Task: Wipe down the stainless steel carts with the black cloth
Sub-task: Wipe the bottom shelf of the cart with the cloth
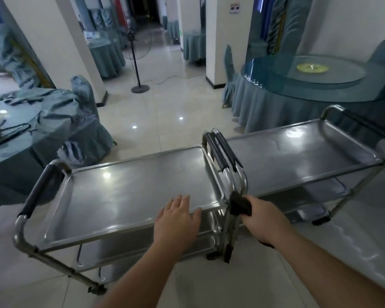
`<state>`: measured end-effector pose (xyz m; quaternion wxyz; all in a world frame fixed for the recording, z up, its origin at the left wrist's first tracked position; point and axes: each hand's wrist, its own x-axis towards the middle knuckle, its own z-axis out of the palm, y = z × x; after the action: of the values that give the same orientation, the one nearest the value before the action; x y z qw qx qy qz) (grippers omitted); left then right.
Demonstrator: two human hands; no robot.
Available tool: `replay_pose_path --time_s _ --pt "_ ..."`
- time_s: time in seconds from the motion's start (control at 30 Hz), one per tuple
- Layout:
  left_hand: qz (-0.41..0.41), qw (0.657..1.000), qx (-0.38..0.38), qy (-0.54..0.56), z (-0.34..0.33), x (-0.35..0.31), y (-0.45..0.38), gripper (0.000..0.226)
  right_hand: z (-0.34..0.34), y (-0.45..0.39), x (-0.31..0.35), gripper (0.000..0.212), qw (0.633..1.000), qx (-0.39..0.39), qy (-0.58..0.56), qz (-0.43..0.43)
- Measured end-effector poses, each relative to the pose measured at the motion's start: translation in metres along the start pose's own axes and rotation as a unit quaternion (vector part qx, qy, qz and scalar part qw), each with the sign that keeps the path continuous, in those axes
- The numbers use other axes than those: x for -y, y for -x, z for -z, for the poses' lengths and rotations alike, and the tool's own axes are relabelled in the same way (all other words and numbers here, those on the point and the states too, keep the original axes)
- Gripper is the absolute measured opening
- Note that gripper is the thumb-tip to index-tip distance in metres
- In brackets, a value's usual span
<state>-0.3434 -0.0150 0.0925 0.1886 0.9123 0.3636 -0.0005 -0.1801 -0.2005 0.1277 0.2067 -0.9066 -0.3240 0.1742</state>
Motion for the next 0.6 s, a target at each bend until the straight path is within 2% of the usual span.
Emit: replay_pose_path --time_s 0.27,0.4,0.6 --pt "0.039 0.999 -0.011 0.013 -0.017 -0.081 -0.042 0.073 0.057 -0.077 -0.084 0.027 0.998 -0.024 -0.065 0.0" --pt "0.058 0.998 -0.006 0.015 -0.021 -0.087 -0.06 0.073 0.055 -0.114 -0.098 0.017 0.995 -0.021 -0.098 -0.013" --pt "0.081 0.996 0.008 0.02 -0.027 -0.067 -0.117 0.074 0.043 -0.18 -0.093 0.016 0.991 -0.009 -0.119 -0.055"
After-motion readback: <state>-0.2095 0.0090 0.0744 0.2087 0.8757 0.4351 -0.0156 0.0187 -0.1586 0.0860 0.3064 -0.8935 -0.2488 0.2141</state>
